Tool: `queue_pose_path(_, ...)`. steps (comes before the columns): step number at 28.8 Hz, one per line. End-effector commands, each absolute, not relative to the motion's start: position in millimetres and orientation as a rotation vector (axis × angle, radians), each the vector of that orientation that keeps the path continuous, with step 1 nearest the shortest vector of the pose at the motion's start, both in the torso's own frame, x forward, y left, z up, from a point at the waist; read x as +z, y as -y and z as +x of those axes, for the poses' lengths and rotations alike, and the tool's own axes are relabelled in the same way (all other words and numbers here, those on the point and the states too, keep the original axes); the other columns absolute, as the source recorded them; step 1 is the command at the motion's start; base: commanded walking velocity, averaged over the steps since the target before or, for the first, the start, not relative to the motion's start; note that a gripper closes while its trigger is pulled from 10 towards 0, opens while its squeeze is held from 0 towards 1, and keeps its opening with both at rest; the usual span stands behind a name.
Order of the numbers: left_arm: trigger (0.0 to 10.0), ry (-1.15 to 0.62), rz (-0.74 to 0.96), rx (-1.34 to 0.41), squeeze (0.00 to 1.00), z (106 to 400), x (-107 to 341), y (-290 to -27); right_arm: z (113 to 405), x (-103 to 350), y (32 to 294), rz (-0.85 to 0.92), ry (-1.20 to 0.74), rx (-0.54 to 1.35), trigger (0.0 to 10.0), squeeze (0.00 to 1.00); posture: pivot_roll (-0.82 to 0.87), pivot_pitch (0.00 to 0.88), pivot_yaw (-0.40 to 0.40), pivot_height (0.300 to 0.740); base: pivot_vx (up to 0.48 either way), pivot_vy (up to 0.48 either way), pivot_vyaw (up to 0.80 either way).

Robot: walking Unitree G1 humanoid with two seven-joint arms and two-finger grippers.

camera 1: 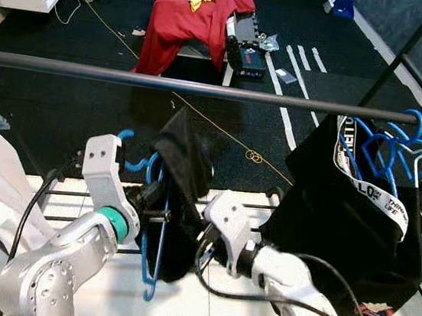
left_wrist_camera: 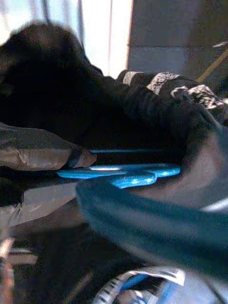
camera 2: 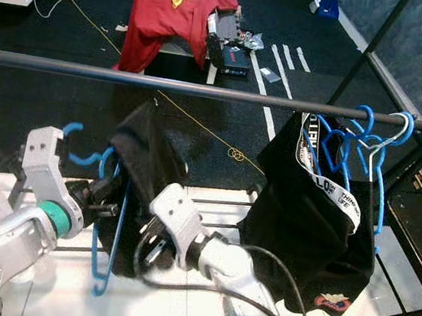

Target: Hang hanger

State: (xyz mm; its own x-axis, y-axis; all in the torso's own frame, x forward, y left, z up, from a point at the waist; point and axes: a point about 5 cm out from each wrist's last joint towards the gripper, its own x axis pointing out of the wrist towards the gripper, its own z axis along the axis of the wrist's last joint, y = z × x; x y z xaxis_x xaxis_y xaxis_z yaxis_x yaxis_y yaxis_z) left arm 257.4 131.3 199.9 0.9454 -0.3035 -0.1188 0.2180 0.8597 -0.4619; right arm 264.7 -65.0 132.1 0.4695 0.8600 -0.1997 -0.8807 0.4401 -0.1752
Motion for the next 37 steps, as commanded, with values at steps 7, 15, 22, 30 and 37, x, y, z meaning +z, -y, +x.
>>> queue_pose_path(7,10.0,-0.125,-0.578,-0.362,0.0,251.4,205.0,-113.5,238.2,139.7,70.1,-0.179,-0.136,1.331,10.0,0.7,-0.06,0.125,-0.016,0.74,0.0,0.0,0.0)
queue_pose_path(15,10.0,-0.104,-0.566,-0.43,0.0,251.5,205.3,-111.7,235.8,165.5,89.6,-0.208,-0.09,1.393,10.0,0.0,-0.08,0.129,-0.011,0.74,0.0,0.0,0.0)
queue_pose_path(22,10.0,-0.049,-0.496,-0.541,0.0,248.1,198.3,-118.8,266.6,196.8,119.7,-0.505,0.046,1.202,10.0,0.0,-0.1,0.13,-0.014,0.74,0.0,0.0,0.0)
queue_pose_path(30,10.0,-0.132,-0.332,-0.762,0.0,221.9,163.5,-124.5,279.1,224.7,163.9,-0.735,0.034,1.115,10.0,0.0,-0.12,0.138,-0.017,0.74,0.0,0.0,0.0)
queue_pose_path(37,10.0,-0.077,-0.138,-0.742,0.0,213.4,147.8,-123.1,273.7,221.4,169.1,-0.697,-0.024,1.171,10.0,0.0,-0.12,0.14,-0.018,0.74,0.0,0.0,0.0)
